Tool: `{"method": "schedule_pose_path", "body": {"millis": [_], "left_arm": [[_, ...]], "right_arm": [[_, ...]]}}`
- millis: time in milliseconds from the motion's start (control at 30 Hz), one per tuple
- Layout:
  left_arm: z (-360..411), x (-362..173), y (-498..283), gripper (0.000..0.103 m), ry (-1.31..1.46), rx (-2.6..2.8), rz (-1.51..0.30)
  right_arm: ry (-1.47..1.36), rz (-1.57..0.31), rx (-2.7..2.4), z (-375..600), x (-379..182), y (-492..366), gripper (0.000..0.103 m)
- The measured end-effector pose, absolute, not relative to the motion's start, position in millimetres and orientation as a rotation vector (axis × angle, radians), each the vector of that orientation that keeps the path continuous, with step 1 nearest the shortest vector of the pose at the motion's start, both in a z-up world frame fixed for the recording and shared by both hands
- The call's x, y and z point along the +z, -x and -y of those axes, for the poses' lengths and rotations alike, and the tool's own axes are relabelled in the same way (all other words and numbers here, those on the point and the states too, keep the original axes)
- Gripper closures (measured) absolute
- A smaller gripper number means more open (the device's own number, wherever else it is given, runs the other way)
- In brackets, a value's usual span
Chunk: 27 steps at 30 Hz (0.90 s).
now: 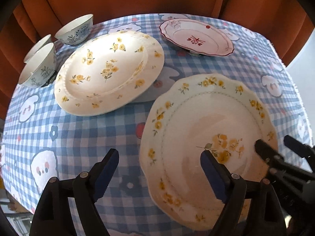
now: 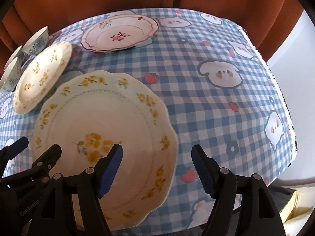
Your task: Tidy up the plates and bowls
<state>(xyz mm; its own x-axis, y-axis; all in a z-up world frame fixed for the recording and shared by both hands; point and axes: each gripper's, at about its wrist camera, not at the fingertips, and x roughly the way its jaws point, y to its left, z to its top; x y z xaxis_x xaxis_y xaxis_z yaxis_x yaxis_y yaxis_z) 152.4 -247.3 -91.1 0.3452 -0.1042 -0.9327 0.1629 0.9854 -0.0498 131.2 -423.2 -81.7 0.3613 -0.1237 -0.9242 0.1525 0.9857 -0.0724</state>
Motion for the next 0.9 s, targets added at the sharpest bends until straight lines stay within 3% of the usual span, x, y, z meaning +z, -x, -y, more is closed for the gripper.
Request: {"method": "schedule_pose_path", "body": {"millis": [433, 900], "left_arm": [[163.4, -64.4, -168.1, 0.016, -0.054, -0.179, -1.204], [108.7, -53.2, -234.6, 0.017, -0.02, -0.063, -1.17]], "right_arm": [[-0.008, -1.119, -0.197, 336.7, -50.0, -141.8, 0.027], [-0.064, -1.078, -0.167, 278.6, -39.3, -222.8, 0.027]]}}
